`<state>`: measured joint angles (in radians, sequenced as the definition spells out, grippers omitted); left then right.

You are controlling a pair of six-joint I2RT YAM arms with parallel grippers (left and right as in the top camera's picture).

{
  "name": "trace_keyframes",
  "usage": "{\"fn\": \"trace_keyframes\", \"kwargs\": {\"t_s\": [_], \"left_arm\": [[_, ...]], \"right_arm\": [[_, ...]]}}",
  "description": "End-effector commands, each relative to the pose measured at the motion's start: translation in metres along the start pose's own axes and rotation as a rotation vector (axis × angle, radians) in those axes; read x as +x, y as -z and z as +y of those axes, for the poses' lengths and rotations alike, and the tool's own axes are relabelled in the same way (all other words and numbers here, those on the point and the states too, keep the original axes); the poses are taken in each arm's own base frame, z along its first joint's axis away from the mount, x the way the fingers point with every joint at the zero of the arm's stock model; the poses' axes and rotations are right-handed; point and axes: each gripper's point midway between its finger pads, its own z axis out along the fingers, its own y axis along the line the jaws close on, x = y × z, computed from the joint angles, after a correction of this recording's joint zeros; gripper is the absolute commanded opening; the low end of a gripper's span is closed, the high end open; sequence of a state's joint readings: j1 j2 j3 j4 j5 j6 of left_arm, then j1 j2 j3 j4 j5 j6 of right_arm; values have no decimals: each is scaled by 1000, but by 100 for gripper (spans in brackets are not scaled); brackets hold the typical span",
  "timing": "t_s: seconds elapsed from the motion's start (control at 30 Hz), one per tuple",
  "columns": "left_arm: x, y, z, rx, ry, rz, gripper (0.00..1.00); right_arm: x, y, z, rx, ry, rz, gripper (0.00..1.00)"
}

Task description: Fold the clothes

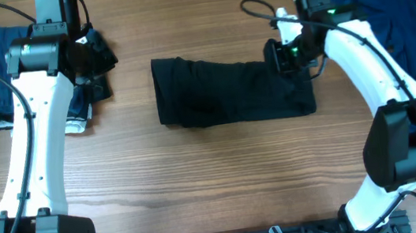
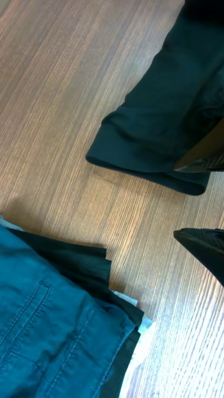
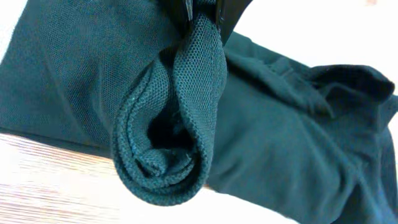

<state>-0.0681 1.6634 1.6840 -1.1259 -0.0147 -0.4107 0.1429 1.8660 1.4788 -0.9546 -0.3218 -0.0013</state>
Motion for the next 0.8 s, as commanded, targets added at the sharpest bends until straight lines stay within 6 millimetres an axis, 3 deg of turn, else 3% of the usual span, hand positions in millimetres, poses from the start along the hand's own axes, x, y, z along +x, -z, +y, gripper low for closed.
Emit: {"fn": "trace_keyframes", "kwargs": {"t_s": [0.0, 0.37, 0.77], "left_arm": [[-2, -2, 4, -16, 18, -3, 30], [0, -2, 5, -19, 18, 3, 29], [0, -2, 5, -19, 18, 3, 32]], "right_arm": [[5, -8, 10, 10, 25, 15, 4], [10, -42, 3, 28, -33, 78, 4], [8, -46, 17, -32, -91, 79, 4]]}}
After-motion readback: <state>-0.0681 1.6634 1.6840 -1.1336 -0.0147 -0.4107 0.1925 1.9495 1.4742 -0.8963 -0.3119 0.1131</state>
